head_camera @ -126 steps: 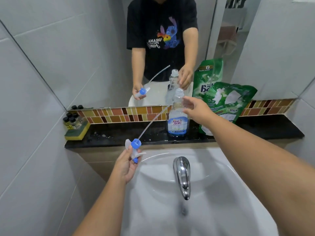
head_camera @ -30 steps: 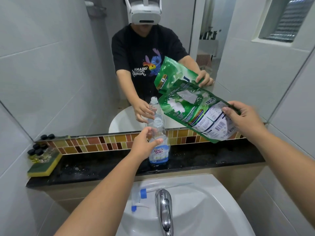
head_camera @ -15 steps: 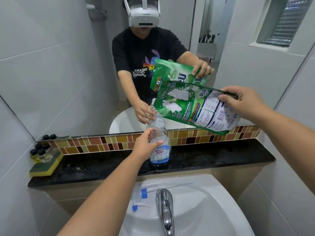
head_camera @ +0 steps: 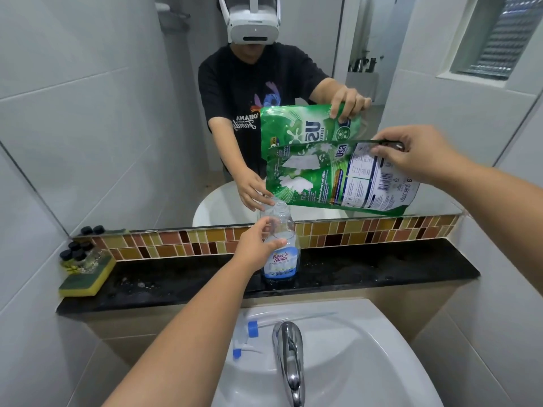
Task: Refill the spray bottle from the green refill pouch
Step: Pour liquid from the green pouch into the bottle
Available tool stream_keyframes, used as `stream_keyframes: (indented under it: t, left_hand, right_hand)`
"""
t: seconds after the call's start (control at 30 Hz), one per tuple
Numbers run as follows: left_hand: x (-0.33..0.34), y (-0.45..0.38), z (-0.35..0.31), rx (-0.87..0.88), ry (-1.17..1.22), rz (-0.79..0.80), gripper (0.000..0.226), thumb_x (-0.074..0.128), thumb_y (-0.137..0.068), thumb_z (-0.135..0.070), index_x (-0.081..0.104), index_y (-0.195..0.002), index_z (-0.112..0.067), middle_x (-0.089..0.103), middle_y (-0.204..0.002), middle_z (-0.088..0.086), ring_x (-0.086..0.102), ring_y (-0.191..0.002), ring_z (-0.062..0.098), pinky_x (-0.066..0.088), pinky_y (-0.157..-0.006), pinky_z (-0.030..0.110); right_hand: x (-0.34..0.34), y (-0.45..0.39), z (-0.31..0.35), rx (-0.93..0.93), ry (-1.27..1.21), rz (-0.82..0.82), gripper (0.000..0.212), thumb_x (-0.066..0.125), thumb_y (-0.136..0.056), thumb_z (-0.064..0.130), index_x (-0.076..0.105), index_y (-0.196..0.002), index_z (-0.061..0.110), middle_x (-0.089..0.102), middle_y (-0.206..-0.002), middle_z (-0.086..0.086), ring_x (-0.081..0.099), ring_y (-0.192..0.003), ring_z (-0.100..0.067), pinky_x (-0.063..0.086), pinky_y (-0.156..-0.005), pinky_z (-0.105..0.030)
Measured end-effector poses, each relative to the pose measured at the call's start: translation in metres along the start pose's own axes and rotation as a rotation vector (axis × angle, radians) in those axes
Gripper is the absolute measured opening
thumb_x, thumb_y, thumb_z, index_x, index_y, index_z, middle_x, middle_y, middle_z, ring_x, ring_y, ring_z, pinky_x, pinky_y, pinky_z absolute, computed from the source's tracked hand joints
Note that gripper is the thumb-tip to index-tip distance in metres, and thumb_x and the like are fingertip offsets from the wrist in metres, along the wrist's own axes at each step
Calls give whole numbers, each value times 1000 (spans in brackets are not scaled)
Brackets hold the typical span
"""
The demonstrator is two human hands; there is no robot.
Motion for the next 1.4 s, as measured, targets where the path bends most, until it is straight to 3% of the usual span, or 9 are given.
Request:
stream_keyframes:
  t: [0.23, 0.47, 0.67, 0.77, 0.97, 1.4]
  left_hand:
    - [0, 0, 0, -28, 12, 2, 46, 77, -83, -26, 53, -120, -39, 60, -121, -6, 56, -106, 11, 53, -65, 23]
    - [0, 0, 0, -37, 16, 3, 45, 77, -84, -24, 53, -119, -39, 59, -122, -7, 56, -100, 5, 48, -51, 12]
    - [1, -1, 0, -48, 6, -1, 46, 77, -83, -25, 53, -119, -40, 60, -124, -5, 56, -105, 9, 50, -58, 17]
    - [1, -1, 0, -50, 9, 1, 46, 77, -83, -25, 53, -120, -39, 61, -124, -5, 57, -99, 4, 50, -56, 16]
    - [1, -1, 1, -38, -27, -14, 50, 78, -83, -27, 53, -125, -36, 59, -130, -3, 54, -114, 15, 55, -84, 36]
    - [0, 3, -3, -38, -45, -11, 46, 77, -83, -28, 52, -121, -38, 58, -129, -4, 53, -117, 16, 53, -92, 43]
  right_hand:
    - [-5, -7, 10, -42, 53, -3, 7, 63, -88, 29, 69, -92, 31, 64, -79, 11, 53, -70, 0, 34, -54, -21]
    - [-8, -12, 19, -97, 115, 12, 13, 62, -88, 29, 71, -97, 28, 68, -84, 4, 56, -71, -7, 40, -62, -28]
    - [-14, -17, 26, -143, 197, -7, 15, 61, -89, 29, 71, -100, 25, 68, -85, 3, 58, -76, -19, 42, -72, -36]
    - [-16, -19, 29, -156, 199, -7, 14, 62, -89, 28, 71, -99, 25, 68, -84, 3, 57, -76, -18, 39, -73, -35]
    - [-18, -23, 39, -210, 253, -32, 18, 62, -89, 27, 71, -103, 22, 69, -86, -1, 56, -76, -20, 37, -74, -33]
    - [-18, -28, 58, -263, 307, -31, 18, 60, -90, 24, 71, -104, 21, 71, -87, -8, 56, -78, -27, 40, -76, -38]
Point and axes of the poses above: each hand's wrist, its own y-axis away from the middle knuckle, its own x-axis out of the palm, z = x × y, the point moved 3 cm from there along -y, towards the middle knuckle
